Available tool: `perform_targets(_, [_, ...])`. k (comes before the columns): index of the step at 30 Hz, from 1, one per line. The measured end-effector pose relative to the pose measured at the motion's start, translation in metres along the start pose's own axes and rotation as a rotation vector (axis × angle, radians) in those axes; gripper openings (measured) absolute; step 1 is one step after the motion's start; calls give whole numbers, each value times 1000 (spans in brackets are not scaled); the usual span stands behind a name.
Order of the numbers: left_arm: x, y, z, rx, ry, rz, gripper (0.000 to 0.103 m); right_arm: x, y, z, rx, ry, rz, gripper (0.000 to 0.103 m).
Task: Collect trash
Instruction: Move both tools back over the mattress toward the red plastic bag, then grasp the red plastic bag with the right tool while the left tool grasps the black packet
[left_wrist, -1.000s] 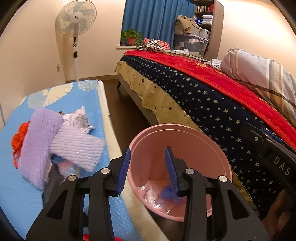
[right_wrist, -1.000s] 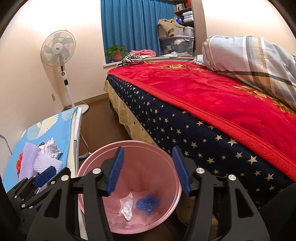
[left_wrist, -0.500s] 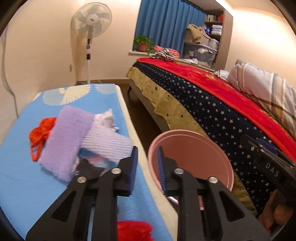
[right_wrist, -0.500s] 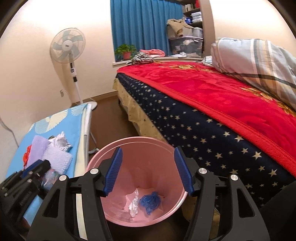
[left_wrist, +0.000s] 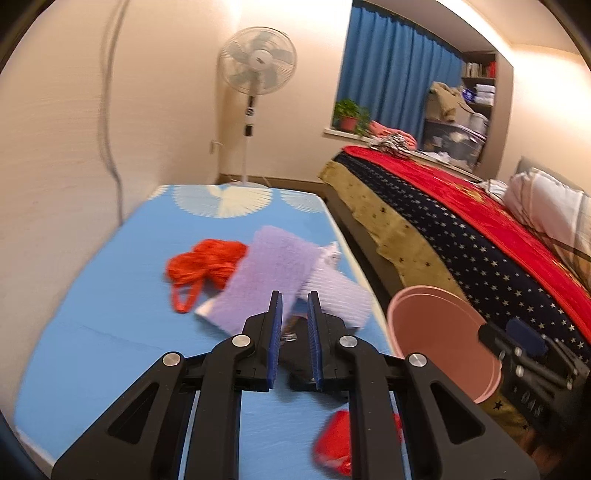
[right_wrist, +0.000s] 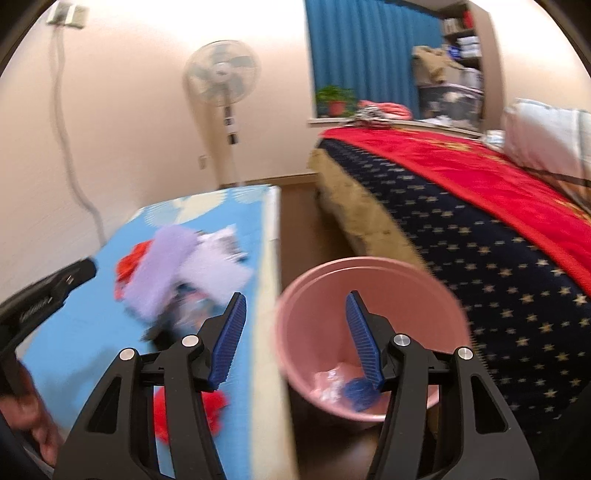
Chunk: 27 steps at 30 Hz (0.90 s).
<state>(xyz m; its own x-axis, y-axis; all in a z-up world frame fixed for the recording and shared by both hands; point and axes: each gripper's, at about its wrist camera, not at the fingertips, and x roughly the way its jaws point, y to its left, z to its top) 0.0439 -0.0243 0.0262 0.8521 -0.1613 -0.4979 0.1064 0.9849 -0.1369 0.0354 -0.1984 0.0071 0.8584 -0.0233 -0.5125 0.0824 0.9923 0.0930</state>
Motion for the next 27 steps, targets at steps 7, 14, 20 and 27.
perform_targets(7, [-15,28,-2,-55,-4,59,14,7,53,-32,-141,86,150,79])
perform_targets(14, [-19,38,-8,-84,8,86,14,31,76,-65,-214,248,201,93])
perform_targets(20, [-11,37,-11,-86,21,83,14,44,76,-75,-225,315,214,92])
perform_targets(27, [2,35,-16,-80,44,72,14,50,68,-66,-182,295,206,74])
